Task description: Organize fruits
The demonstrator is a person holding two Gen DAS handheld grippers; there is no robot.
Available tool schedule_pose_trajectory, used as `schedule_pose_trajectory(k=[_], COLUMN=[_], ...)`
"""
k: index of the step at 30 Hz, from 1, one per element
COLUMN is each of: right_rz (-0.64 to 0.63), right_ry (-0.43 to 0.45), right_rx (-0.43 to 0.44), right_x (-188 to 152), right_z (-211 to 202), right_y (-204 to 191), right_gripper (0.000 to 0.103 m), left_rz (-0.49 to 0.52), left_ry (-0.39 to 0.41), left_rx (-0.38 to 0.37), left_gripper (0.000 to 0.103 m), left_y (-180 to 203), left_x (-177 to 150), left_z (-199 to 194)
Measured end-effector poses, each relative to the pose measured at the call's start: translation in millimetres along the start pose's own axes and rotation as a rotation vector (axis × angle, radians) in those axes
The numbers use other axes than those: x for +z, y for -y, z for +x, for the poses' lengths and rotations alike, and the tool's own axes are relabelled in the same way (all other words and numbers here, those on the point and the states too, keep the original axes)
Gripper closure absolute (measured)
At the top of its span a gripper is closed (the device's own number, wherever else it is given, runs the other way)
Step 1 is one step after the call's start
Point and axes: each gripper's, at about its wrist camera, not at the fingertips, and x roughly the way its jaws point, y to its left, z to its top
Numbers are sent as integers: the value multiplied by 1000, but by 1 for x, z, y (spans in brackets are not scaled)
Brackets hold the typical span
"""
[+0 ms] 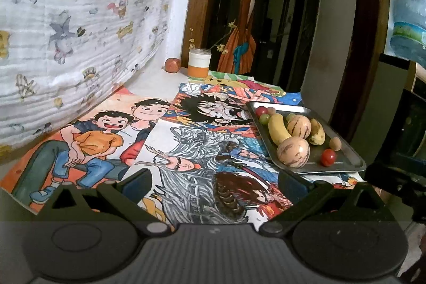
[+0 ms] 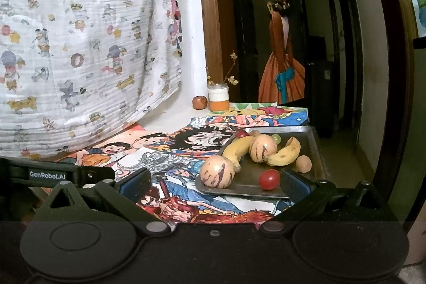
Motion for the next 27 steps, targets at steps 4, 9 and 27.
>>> schedule_pose_trajectory(k=[4,9,27], right_rz=[-17,-12,14], right_ry=[3,-11,-41], right_rx=[-19,-43,-38], right_x=[-4,-7,-14], right_z=[2,8,16], right_y=[-3,-1,5], right_gripper=[1,1,1], left_rz=[2,16,15], left_ry=[-3,-5,-42], left_rx=[10,11,20], left_gripper=[0,0,0], left_y=[0,3,4], left_x=[-5,-7,-9], left_z=[-1,-1,7])
